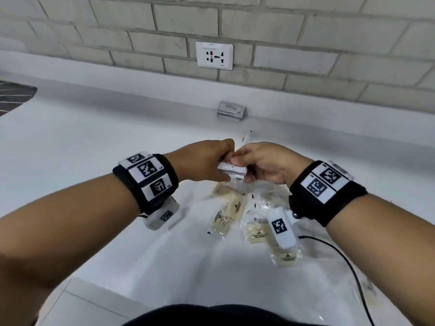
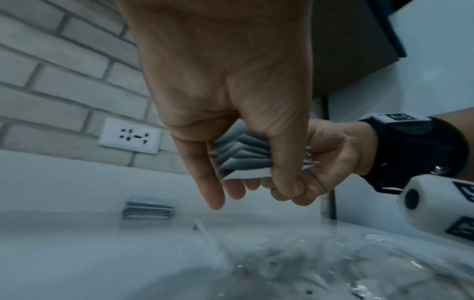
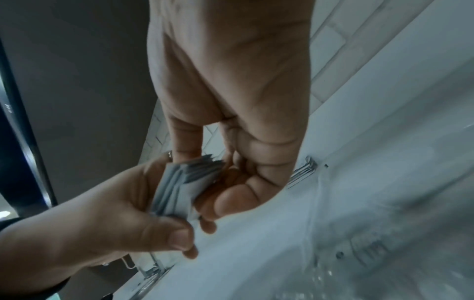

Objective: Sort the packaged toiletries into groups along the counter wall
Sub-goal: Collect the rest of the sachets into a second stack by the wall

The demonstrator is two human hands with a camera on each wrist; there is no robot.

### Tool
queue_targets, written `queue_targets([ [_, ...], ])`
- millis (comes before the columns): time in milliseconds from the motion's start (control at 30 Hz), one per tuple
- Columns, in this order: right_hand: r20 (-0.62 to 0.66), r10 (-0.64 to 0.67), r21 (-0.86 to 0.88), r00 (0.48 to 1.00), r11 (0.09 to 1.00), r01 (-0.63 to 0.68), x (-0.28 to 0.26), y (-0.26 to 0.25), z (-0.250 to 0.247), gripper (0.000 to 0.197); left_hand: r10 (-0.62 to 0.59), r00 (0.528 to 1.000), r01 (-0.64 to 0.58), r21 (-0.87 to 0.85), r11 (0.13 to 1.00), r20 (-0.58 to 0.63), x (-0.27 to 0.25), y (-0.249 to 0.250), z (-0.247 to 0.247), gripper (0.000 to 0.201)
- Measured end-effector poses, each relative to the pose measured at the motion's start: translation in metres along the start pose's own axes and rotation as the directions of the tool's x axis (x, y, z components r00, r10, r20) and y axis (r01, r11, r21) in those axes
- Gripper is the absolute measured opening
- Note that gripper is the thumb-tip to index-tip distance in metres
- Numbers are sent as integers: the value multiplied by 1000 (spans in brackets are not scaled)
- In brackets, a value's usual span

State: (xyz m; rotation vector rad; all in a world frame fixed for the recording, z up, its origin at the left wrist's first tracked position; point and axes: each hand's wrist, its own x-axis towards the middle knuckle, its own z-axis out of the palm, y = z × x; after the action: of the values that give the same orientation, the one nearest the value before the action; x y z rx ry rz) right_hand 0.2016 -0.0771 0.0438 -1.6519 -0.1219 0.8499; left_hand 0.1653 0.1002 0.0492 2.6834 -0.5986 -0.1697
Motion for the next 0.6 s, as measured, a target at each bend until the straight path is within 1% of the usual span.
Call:
queue_targets([
  [33,-19,-21,-24,1000,1000,20,13,-4,3,4,-21,1000,21,-27,999,-9,3,-16,-3,42],
  [67,-63,-60,-145,996,988,51,26,-6,2,10,-46,999,45,-38,998,-12,5,-29,-4,42],
  [100,-110,-130,-375,985,924,80,41,-8,-1,17,-70,998,69,-39,997,-7,8,-43,-5,42],
  [133,-117,-211,-645,970,759,87,54,-5,-6,24,-89,996,89,-34,995,2,10,-53,-4,42],
  [167,-78,-263,-855,962,514,71,66,-2,-12,31,-102,995,102,-25,994,15,13,-62,-3,42],
  [200,-9,-273,-963,962,261,65,77,2,-17,34,-105,994,106,-16,994,29,17,-71,-2,42],
  [233,71,-260,-995,963,56,88,84,9,-24,36,-104,994,105,-4,994,41,21,-77,-1,42],
  [267,134,-229,-989,964,-90,117,91,16,-32,36,-104,993,104,6,995,50,27,-86,0,42],
  [300,157,-198,-980,968,-152,128,90,21,-40,38,-102,993,101,17,995,52,32,-91,1,42],
  [367,112,-161,-984,981,-152,88,82,27,-57,41,-92,994,91,28,995,53,46,-104,2,43],
  [433,29,-125,-992,992,-125,14,72,25,-67,43,-82,995,81,25,996,59,62,-116,5,44],
  [467,-16,-128,-997,992,-67,-25,68,23,-68,44,-74,995,73,24,997,67,71,-119,7,45],
  [500,-84,-145,-994,986,81,-73,69,18,-67,49,-62,995,61,25,998,75,80,-122,8,45],
  [533,-150,-157,-959,976,262,-105,74,10,-63,58,-43,996,41,26,999,78,92,-125,9,46],
  [567,-189,-173,-901,967,421,-101,82,2,-56,71,-23,997,21,27,999,78,101,-127,10,46],
  [600,-207,-175,-855,962,510,-91,93,-7,-50,83,0,997,-2,23,1000,76,112,-129,11,47],
])
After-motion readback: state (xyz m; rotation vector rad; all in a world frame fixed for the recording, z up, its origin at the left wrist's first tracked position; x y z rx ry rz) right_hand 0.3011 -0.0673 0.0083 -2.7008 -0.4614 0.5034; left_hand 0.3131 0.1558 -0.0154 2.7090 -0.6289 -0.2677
